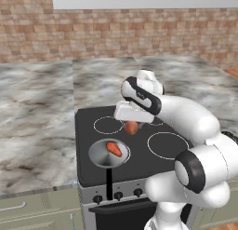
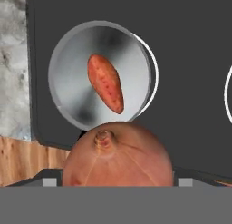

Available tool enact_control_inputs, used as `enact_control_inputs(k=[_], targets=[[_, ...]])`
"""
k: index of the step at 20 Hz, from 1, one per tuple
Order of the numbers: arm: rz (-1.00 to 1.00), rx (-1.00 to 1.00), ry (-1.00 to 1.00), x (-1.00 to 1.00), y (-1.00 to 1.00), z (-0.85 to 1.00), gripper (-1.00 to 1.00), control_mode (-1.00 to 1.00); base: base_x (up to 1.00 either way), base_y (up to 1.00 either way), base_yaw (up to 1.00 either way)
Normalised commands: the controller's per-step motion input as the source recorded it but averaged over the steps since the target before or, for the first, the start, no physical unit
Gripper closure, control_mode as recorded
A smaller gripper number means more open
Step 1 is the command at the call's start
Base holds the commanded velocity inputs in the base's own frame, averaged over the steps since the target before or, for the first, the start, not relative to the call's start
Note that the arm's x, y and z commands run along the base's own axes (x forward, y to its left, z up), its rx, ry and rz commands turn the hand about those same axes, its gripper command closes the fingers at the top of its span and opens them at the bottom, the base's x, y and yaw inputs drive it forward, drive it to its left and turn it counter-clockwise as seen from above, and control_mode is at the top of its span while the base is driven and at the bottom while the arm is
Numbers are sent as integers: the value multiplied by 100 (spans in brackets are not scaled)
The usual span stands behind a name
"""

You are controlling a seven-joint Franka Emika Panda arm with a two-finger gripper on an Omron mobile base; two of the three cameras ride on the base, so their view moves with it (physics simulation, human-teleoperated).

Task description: Put the sweet potato and onion in the pan. Then turn on the front left burner and set the heat to medium.

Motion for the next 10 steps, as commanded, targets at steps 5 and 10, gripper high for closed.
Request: enact_control_inputs(k=[5, 10], targets=[[10, -4, 0, 0, 47, 0, 100, -100, 0, 0, 0], [11, -16, 0, 0, 48, -5, 100, -100, 0, 0, 0]])
